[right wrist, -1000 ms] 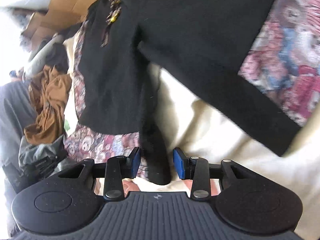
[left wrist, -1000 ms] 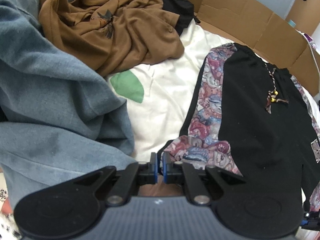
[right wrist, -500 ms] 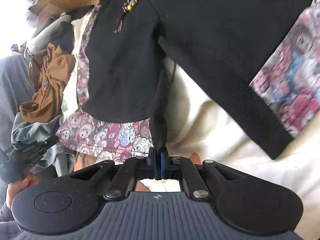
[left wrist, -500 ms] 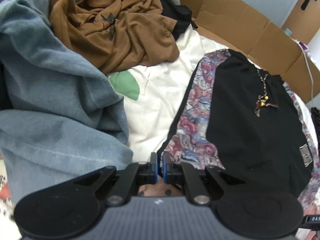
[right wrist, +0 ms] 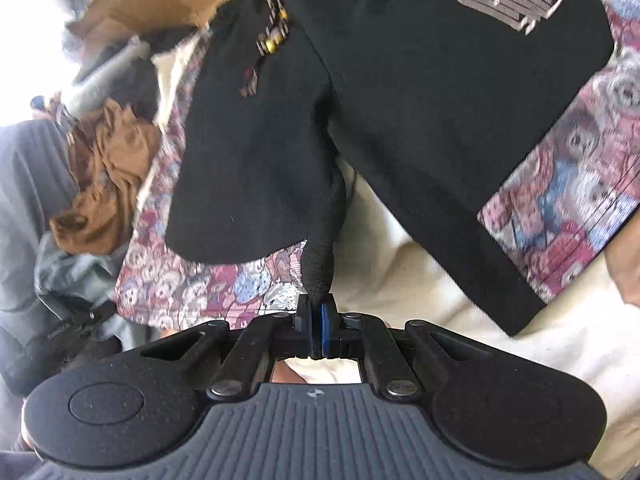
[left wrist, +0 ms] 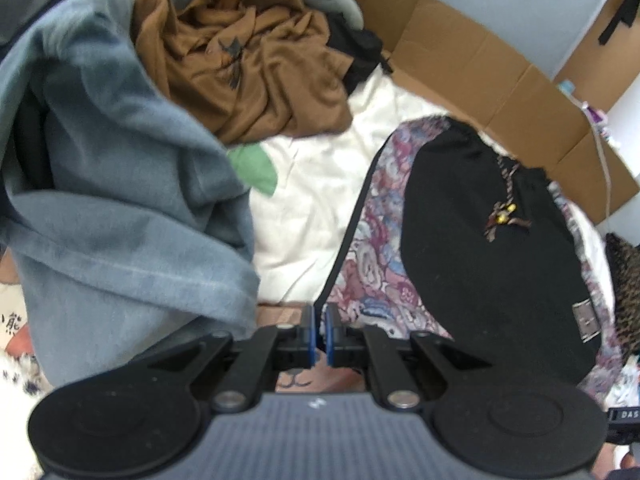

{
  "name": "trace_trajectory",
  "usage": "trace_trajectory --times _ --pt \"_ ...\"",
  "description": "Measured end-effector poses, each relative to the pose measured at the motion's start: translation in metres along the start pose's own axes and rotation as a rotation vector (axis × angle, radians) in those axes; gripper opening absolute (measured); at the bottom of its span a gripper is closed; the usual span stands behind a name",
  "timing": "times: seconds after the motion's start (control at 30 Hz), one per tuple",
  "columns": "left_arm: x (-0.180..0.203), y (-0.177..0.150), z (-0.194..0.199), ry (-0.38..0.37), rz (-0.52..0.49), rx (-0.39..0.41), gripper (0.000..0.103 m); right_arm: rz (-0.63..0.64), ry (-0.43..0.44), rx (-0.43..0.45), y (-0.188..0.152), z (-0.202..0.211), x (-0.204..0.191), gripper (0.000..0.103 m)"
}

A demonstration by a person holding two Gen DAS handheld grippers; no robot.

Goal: Fold clothes

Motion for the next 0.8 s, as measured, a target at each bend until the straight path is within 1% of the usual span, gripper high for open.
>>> trace_trajectory --times 0.2,0.37,0.5,0.6,0.73,0.8 --pt "-0.023 -0.015 -0.030 0.062 -0.010 -0.057 0.005 -0.009 -0.024 -0.059 -0.013 -0.030 0.006 0.002" --pt "-0.039 -0.024 -0.053 0.077 0.011 -0.097 0.005 -0.018 -0.041 -0.079 -0.017 -0.047 0.013 0.002" --pt "-0.042 -0.029 -0.066 0.108 -0.023 -0.115 0.005 -0.012 -0.051 -0.094 -0.015 -0.056 0.013 0.002" --pt "-0.041 -0.027 -0.061 0.108 -0.005 -0.101 0.005 0.000 -0.055 -0.095 -0.014 -0.055 0.010 0.002" --pt "-0.042 -0.021 -0.041 0.082 -0.001 -0.072 0.005 -0.004 -0.028 -0.102 -0.012 -0.050 0.009 0.002" --pt "-0.044 -0.021 -0.037 0.072 0.009 -0.069 0.005 -0.001 -0.035 -0.110 -0.013 -0.050 0.011 0.002"
Point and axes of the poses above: each gripper's, at about its wrist camera, not at the fingertips, and z roughly against the way its jaws point, x to its right, y to its top, the point moved 7 cm from there along -z, roughly the way its jaws point, and after that the axes turned 13 degrees about -y, right-handed, at the moved point
